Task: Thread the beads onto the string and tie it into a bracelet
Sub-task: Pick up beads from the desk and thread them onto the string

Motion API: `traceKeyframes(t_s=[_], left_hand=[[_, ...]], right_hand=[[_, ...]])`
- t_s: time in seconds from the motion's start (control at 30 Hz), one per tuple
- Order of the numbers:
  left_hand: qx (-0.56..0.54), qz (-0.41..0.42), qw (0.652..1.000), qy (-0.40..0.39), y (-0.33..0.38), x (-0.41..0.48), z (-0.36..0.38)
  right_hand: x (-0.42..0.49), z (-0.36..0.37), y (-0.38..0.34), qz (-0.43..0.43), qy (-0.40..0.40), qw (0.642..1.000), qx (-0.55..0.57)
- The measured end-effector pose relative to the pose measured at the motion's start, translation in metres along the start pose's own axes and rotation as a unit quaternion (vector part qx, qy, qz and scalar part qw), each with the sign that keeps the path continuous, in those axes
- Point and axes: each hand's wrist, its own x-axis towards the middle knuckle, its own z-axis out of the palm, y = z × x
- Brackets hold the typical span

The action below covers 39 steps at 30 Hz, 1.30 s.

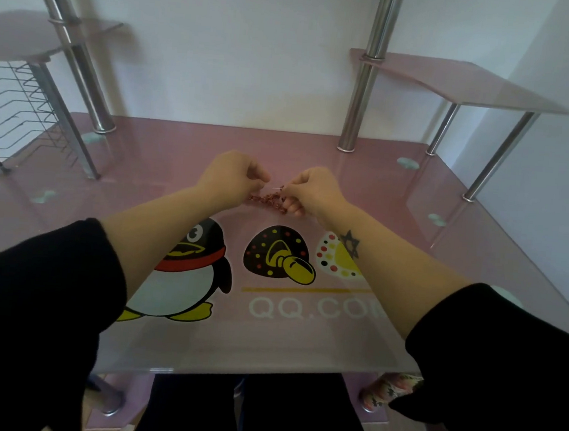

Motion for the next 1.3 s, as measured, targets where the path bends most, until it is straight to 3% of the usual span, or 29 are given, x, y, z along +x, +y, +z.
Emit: traceKeyframes(t_s=[0.3,0.6,0.77,1.0,1.3], left_hand=[[0.067,0.027,0.996,-0.046,0.016,0.026,0.014],[0.113,0.033,0.986,-0.118,0.025,0.029,0.018],[0.135,-0.009,0.980,-0.144,0.023,0.027,0.013],[0.075,-0.044,0.989,-0.120,0.016,0.019,0.004],[-0.147,-0.134,0.978,-0.068,0.002,0.016,-0.015]], right_hand=[[0.007,-0.008,0.009,-0.007,0.057,0.998,-0.029],[0.012,-0.007,0.013,-0.008,0.046,0.998,-0.035],[0.012,-0.005,0.011,-0.009,0.025,0.999,-0.038],[0.011,0.001,0.008,-0.018,0.002,0.999,-0.048],[0.012,0.005,0.005,-0.043,0.009,0.997,-0.068]])
